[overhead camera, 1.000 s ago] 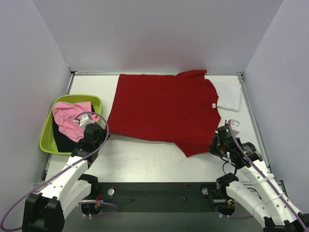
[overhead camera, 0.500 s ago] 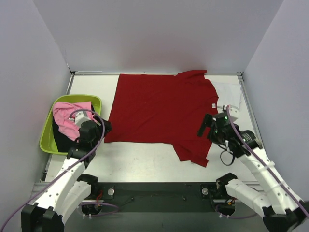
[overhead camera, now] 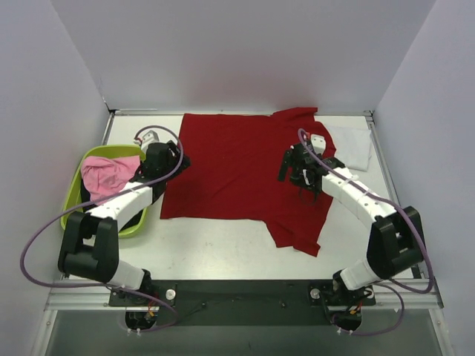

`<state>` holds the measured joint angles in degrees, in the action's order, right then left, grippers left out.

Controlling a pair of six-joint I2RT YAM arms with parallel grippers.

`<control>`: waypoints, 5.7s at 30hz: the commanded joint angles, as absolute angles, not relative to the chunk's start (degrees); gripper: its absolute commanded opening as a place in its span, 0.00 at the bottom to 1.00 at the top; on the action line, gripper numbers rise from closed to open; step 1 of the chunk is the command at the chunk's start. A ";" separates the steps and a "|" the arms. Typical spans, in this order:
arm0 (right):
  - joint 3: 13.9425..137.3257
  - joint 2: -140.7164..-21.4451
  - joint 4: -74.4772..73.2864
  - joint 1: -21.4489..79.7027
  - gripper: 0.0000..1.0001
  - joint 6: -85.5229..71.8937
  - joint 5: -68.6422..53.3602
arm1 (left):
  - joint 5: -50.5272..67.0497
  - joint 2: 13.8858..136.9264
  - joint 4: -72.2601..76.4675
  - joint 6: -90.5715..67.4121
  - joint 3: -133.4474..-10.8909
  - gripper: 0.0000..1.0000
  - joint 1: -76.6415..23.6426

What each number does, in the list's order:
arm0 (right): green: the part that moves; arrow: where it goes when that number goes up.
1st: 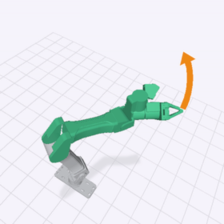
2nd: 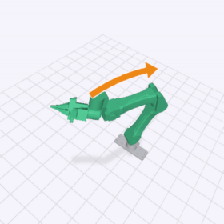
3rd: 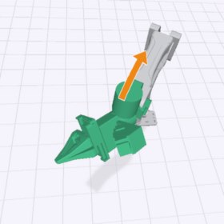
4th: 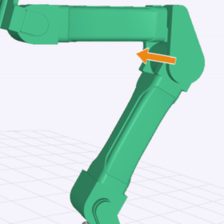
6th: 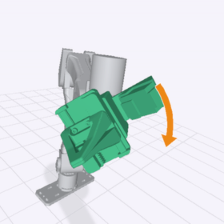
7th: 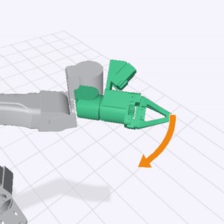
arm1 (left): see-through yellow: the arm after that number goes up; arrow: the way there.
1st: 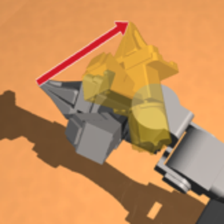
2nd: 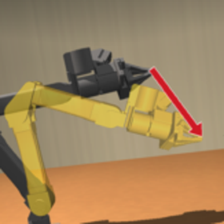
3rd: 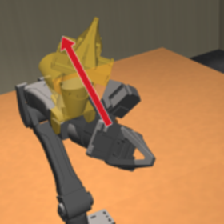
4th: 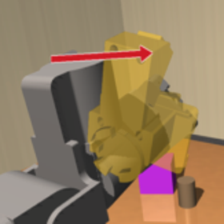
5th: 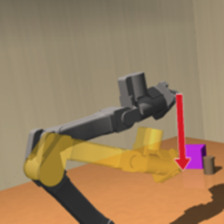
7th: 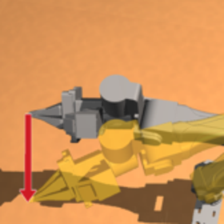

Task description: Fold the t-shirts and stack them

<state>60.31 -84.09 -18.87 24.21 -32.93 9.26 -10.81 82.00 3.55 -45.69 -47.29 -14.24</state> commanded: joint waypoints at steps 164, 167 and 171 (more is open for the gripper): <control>85.55 -112.90 3.55 -11.17 1.00 -47.29 -7.74 | -1.58 60.03 -13.09 -41.84 -39.73 0.80 -17.66; 75.96 -103.47 9.39 -6.87 1.00 -43.78 -1.34 | -3.08 58.63 -14.50 -41.31 -40.34 0.80 -17.75; 69.53 -93.89 8.88 -2.56 1.00 -40.96 1.94 | -2.90 58.01 -15.90 -40.70 -41.22 0.81 -17.93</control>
<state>72.84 -104.66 2.79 -5.28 -44.69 -3.07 -1.87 59.44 -14.90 -42.22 -38.92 -17.56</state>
